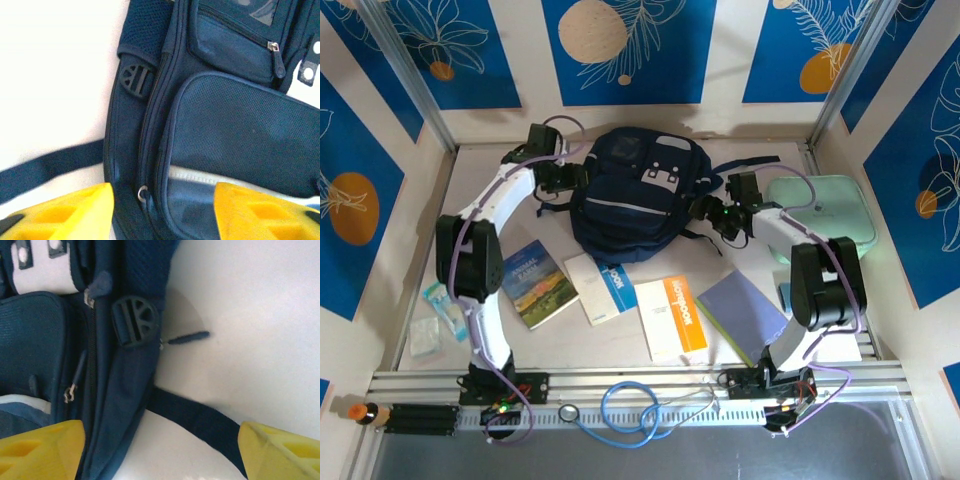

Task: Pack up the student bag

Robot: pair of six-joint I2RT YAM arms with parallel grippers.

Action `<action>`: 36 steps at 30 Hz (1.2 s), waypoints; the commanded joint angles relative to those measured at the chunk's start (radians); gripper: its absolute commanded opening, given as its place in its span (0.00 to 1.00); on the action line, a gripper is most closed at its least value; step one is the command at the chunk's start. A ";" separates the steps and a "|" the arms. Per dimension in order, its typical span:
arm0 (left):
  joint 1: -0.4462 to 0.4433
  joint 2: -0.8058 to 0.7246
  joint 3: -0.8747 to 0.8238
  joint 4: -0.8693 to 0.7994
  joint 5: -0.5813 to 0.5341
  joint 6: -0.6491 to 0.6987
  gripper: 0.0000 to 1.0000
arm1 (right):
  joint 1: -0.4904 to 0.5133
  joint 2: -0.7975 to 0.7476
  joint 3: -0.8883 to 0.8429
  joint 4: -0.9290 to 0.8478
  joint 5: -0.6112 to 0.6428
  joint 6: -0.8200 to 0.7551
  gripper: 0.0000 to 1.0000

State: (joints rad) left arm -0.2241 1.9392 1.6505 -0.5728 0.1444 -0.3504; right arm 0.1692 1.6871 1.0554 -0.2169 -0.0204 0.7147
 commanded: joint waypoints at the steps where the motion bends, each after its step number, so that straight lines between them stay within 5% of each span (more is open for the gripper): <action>1: -0.033 -0.169 -0.141 0.041 0.007 -0.095 0.61 | 0.000 0.053 0.075 0.020 -0.040 0.037 0.76; 7: -0.150 -0.355 -0.465 0.171 0.051 -0.279 0.70 | -0.002 0.201 0.226 -0.018 -0.056 0.012 0.69; 13: -0.243 -0.408 -0.675 0.396 0.110 -0.467 0.72 | -0.013 0.317 0.351 -0.123 -0.015 -0.014 0.76; 22: -0.321 -0.342 -0.751 0.579 0.051 -0.575 0.72 | -0.065 0.444 0.498 -0.123 -0.259 -0.121 0.71; 30: -0.328 -0.275 -0.747 0.671 0.004 -0.627 0.72 | -0.071 0.514 0.572 -0.143 -0.306 -0.134 0.71; 36: -0.332 -0.271 -0.739 0.597 -0.118 -0.636 0.72 | -0.077 0.578 0.655 -0.173 -0.358 -0.116 0.50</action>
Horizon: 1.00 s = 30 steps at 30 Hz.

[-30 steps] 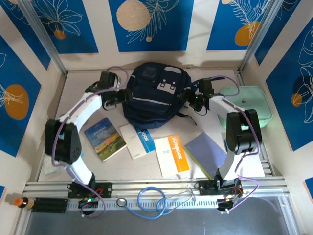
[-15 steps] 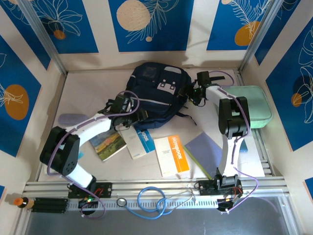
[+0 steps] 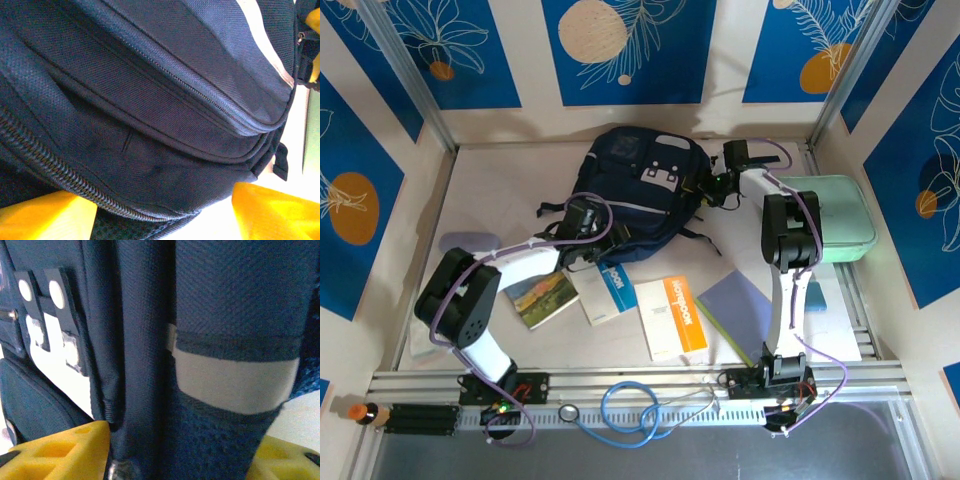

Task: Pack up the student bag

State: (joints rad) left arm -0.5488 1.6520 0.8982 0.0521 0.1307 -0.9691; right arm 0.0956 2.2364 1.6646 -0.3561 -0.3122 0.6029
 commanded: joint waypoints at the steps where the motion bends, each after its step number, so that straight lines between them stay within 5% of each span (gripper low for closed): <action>1: -0.008 0.020 0.009 -0.033 -0.123 -0.024 0.72 | -0.004 0.034 0.055 -0.035 -0.081 0.003 0.44; 4: -0.007 0.043 0.024 -0.044 -0.131 -0.006 0.72 | 0.003 0.023 0.040 -0.016 -0.112 0.015 0.27; 7: -0.006 0.060 0.052 -0.050 -0.137 0.022 0.72 | 0.013 -0.010 0.004 -0.004 -0.110 0.013 0.01; 20: 0.089 0.112 0.199 -0.133 -0.175 0.200 0.72 | 0.080 -0.400 -0.472 0.223 -0.120 0.171 0.00; 25: 0.145 0.173 0.295 -0.168 -0.144 0.256 0.70 | 0.144 -0.498 -0.551 0.279 -0.047 0.297 0.00; 30: 0.168 0.116 0.369 -0.291 -0.242 0.338 0.70 | 0.194 -0.529 -0.559 0.296 0.070 0.493 0.00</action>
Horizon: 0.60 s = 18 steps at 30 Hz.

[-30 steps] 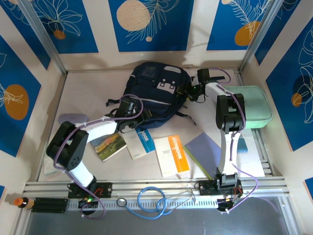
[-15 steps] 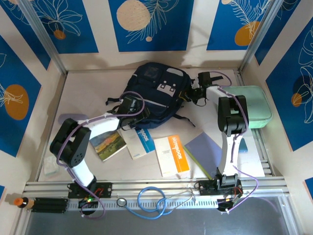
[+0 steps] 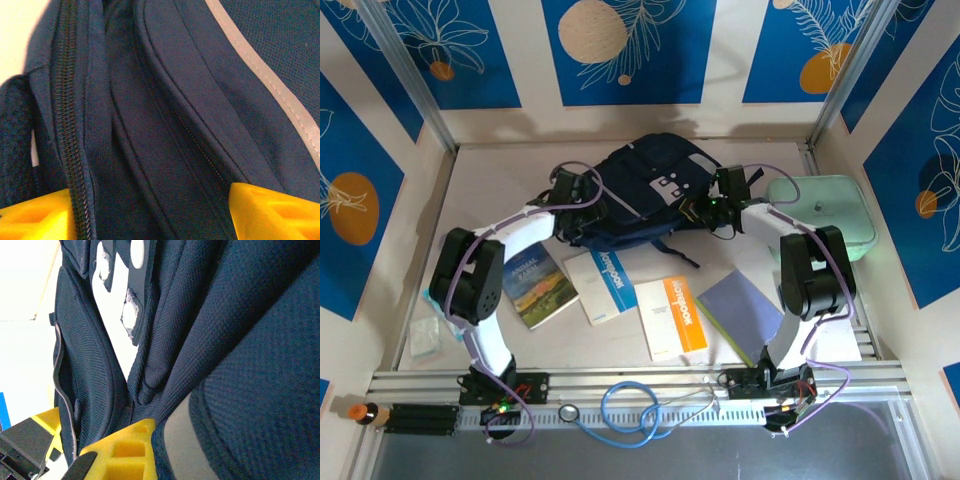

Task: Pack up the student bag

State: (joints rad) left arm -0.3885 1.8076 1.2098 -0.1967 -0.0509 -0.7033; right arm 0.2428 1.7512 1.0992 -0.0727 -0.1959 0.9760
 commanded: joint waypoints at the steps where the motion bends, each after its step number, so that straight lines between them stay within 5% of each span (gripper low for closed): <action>1: 0.008 -0.067 0.061 -0.069 -0.087 0.091 0.70 | 0.060 -0.043 0.025 -0.005 -0.018 0.142 0.00; 6: -0.013 -0.208 0.033 -0.170 -0.116 0.144 0.71 | 0.112 -0.019 0.101 -0.044 0.073 0.241 0.00; 12: -0.154 -0.317 -0.050 -0.208 -0.102 0.131 0.69 | 0.153 -0.013 0.131 -0.049 0.167 0.328 0.00; 18: -0.320 -0.285 -0.101 -0.117 -0.042 0.115 0.47 | 0.155 -0.016 0.142 -0.064 0.167 0.346 0.00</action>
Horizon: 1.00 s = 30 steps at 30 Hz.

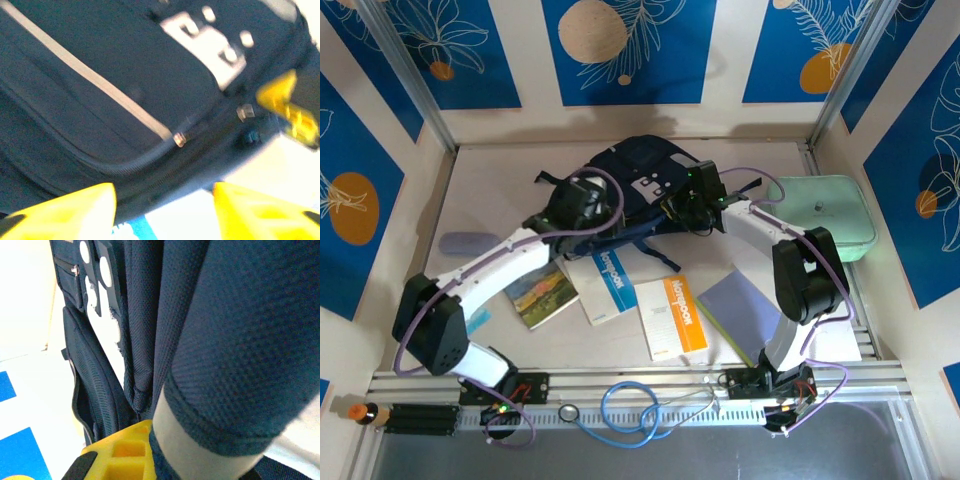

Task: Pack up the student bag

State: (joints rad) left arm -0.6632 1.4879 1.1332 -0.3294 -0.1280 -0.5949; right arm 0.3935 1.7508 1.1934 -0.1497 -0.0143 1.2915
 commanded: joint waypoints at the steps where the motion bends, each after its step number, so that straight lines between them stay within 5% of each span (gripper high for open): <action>1: -0.056 0.055 -0.026 0.023 0.042 -0.004 0.43 | 0.004 -0.018 0.048 0.008 -0.015 0.031 0.00; 8: -0.057 0.164 -0.026 0.080 0.057 -0.034 0.30 | -0.011 -0.033 0.026 0.010 -0.069 0.030 0.00; 14: 0.005 0.229 0.036 0.114 -0.054 0.119 0.31 | -0.012 -0.052 -0.031 0.037 -0.153 0.043 0.00; 22: 0.076 0.299 0.101 0.207 0.035 0.206 0.34 | -0.005 -0.083 -0.112 0.101 -0.182 0.080 0.12; 30: 0.044 0.233 0.017 0.263 0.101 0.183 0.40 | 0.005 -0.040 -0.064 0.111 -0.192 0.168 0.06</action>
State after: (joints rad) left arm -0.6033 1.7748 1.1847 -0.1520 -0.0547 -0.4149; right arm 0.3775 1.7294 1.0870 -0.0559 -0.0898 1.4200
